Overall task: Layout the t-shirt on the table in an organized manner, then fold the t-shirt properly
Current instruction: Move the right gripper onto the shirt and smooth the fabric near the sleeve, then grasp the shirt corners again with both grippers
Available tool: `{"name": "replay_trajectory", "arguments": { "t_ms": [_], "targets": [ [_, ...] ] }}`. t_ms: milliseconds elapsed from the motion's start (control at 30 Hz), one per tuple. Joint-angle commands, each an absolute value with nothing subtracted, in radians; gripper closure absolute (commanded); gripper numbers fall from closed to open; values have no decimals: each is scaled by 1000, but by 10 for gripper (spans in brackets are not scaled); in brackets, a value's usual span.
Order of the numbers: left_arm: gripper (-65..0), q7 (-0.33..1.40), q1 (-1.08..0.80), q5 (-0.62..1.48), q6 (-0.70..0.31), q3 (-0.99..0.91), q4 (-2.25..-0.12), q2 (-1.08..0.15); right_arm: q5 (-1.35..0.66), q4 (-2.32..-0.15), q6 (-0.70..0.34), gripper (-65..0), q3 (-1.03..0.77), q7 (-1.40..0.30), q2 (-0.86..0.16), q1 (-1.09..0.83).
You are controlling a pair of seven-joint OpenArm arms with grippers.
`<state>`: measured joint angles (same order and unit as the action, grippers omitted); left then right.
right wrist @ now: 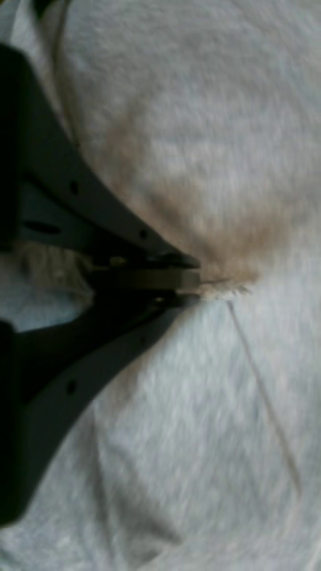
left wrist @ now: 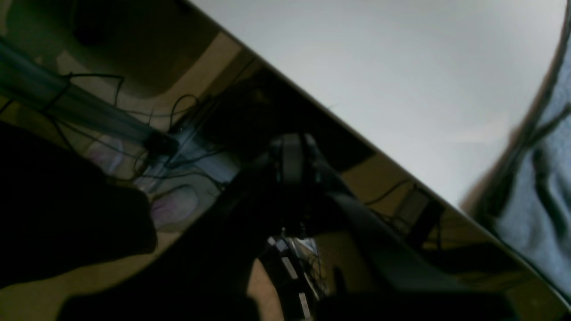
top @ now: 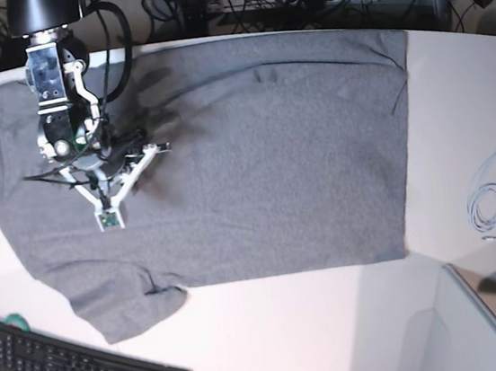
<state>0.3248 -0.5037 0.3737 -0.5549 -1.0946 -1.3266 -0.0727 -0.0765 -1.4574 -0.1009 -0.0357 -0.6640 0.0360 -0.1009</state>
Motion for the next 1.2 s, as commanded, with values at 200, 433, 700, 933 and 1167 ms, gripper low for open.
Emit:
{"name": "replay_trajectory", "arguments": {
  "t_ms": [200, 433, 700, 933, 1167],
  "targets": [
    [0, 302, -512, 390, -562, -1050, -1376, -82, -79, -1471, -99, -15, -101, -642, 67, -88],
    [0, 308, -499, 390, -562, -1044, -1432, -81, -79, -1475, -97, -122, -108, -645, 93, -91],
    [0, 308, -501, 390, -562, -1009, -1558, -8, -79, -1681, -97, -381, -260, -631, 94, -162],
    [0, 306, -499, 386, -562, -766, -1633, 41, -79, -1649, -104, -185, -504, -547, 56, -220],
    [0, 302, -479, 349, -556, -659, -1577, 39, -77, -1504, -225, -14, -662, -545, 45, -203]
  ]
}}
